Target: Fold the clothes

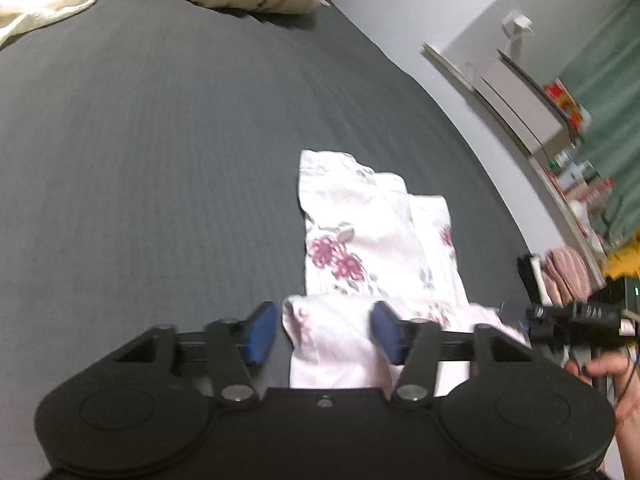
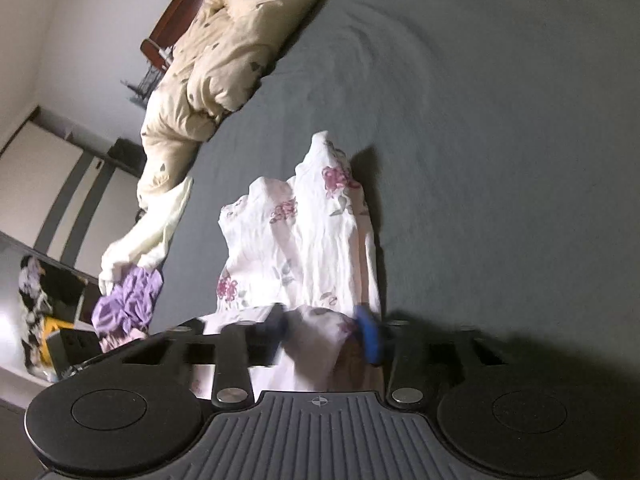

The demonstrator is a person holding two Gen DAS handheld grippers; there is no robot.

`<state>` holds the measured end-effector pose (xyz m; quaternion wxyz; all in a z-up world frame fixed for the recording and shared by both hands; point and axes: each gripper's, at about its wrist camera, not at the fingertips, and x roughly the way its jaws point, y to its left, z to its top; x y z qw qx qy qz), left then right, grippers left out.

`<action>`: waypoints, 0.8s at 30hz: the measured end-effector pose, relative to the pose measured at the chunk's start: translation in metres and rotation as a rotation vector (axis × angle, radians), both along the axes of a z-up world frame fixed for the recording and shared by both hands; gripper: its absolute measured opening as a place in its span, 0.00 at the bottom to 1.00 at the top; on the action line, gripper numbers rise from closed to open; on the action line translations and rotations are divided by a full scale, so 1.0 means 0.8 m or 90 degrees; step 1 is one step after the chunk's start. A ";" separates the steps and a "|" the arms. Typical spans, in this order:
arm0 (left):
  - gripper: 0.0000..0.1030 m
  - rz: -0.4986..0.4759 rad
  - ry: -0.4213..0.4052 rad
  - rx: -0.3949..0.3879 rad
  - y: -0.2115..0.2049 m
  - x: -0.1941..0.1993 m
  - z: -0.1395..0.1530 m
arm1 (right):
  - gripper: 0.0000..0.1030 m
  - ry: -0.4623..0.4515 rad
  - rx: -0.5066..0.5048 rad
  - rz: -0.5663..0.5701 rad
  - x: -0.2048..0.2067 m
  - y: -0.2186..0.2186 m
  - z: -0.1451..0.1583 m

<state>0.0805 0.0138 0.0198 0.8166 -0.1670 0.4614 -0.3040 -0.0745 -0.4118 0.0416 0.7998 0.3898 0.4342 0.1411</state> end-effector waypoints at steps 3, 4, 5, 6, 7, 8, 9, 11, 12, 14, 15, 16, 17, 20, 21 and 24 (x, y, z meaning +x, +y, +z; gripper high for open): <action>0.10 0.016 0.004 -0.020 -0.004 0.001 -0.008 | 0.22 -0.020 0.001 -0.004 -0.005 0.002 0.004; 0.09 0.022 0.005 -0.027 -0.005 0.001 -0.011 | 0.22 -0.030 0.000 -0.002 -0.009 0.002 0.007; 0.09 0.021 -0.003 -0.028 -0.005 -0.002 -0.008 | 0.21 -0.041 0.005 0.001 -0.014 0.003 0.012; 0.09 0.017 -0.014 -0.029 -0.004 -0.006 -0.004 | 0.21 -0.051 0.014 0.005 -0.020 0.005 0.019; 0.09 0.014 -0.021 -0.037 -0.001 -0.010 0.002 | 0.21 -0.061 0.022 0.008 -0.026 0.006 0.025; 0.09 0.010 -0.028 -0.046 0.001 -0.015 0.009 | 0.21 -0.072 0.031 0.012 -0.033 0.007 0.032; 0.09 0.009 -0.031 -0.053 0.005 -0.021 0.016 | 0.21 -0.084 0.036 0.017 -0.041 0.008 0.040; 0.09 0.008 -0.037 -0.070 0.015 -0.035 0.030 | 0.21 -0.108 0.042 0.028 -0.062 0.010 0.059; 0.09 0.006 -0.042 -0.079 0.020 -0.044 0.037 | 0.21 -0.118 0.048 0.033 -0.070 0.012 0.065; 0.09 0.000 -0.058 -0.096 0.034 -0.067 0.055 | 0.21 -0.138 0.065 0.045 -0.092 0.016 0.078; 0.09 -0.006 -0.064 -0.105 0.039 -0.078 0.062 | 0.21 -0.144 0.069 0.047 -0.103 0.019 0.082; 0.09 -0.013 -0.073 -0.114 0.045 -0.090 0.070 | 0.21 -0.150 0.072 0.050 -0.113 0.022 0.086; 0.09 -0.020 -0.082 -0.118 0.051 -0.104 0.078 | 0.21 -0.156 0.075 0.052 -0.123 0.025 0.090; 0.09 -0.032 -0.099 -0.119 0.061 -0.140 0.093 | 0.21 -0.159 0.075 0.046 -0.148 0.036 0.094; 0.09 -0.032 -0.099 -0.121 0.064 -0.151 0.095 | 0.21 -0.157 0.068 0.042 -0.152 0.038 0.094; 0.09 -0.024 -0.089 -0.124 0.065 -0.165 0.090 | 0.22 -0.148 0.054 0.032 -0.153 0.046 0.088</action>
